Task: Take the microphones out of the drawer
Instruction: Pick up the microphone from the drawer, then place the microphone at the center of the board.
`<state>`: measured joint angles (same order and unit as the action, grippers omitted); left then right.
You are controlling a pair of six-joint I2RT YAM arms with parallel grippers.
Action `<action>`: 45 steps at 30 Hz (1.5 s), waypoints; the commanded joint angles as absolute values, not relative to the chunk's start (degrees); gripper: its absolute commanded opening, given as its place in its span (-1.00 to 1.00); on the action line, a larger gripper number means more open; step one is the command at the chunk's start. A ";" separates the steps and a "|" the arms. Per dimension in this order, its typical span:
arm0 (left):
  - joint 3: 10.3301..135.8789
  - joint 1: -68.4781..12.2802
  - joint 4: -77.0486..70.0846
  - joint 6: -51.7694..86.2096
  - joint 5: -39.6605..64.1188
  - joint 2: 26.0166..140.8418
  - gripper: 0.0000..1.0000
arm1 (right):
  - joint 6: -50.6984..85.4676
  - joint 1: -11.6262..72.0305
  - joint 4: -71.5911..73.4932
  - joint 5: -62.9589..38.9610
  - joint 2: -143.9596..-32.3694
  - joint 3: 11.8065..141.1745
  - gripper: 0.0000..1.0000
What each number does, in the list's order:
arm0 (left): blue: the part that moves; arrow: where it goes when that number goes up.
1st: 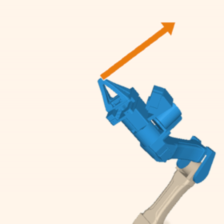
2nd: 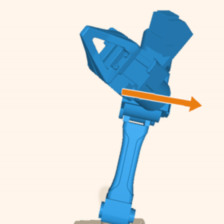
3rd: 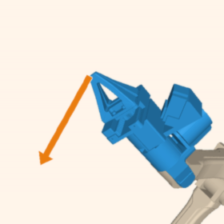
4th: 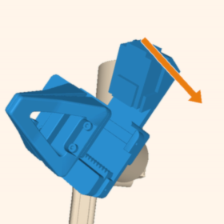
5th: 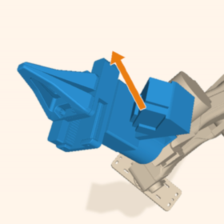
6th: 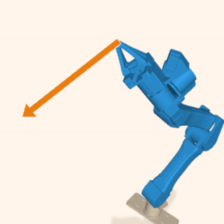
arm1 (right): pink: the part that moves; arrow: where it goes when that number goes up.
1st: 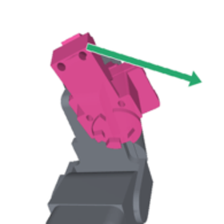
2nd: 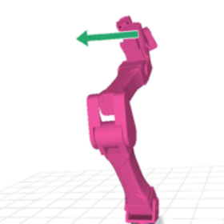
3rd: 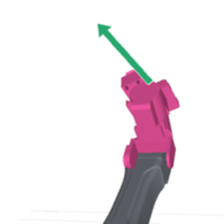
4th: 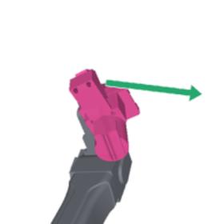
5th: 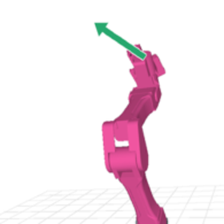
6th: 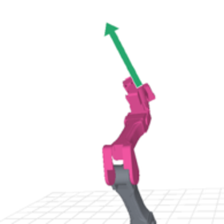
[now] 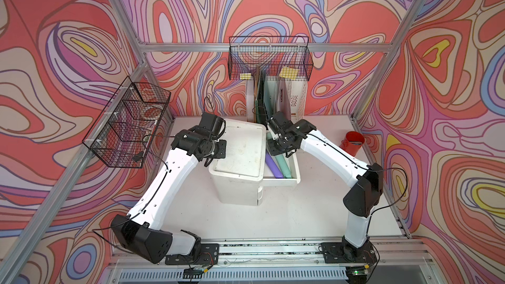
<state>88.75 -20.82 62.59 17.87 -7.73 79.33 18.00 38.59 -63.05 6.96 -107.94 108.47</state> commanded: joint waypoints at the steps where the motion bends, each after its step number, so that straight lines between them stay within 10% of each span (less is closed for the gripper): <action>1: 88.40 -20.19 61.30 18.36 -11.79 78.22 -1.00 | 20.59 38.58 -60.34 10.44 -104.92 108.79 -0.63; 29: 87.46 -20.19 59.50 17.94 -12.00 77.66 -1.00 | 17.58 36.44 -45.78 34.50 -81.73 93.53 -0.72; 45: 86.35 -20.21 59.24 18.19 -12.23 77.28 -1.00 | 29.16 26.40 -43.56 20.42 -73.38 65.71 -0.72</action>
<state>87.29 -20.82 61.01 17.80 -7.86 78.30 25.61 26.70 -44.75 23.90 -74.08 68.34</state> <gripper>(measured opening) 0.202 0.349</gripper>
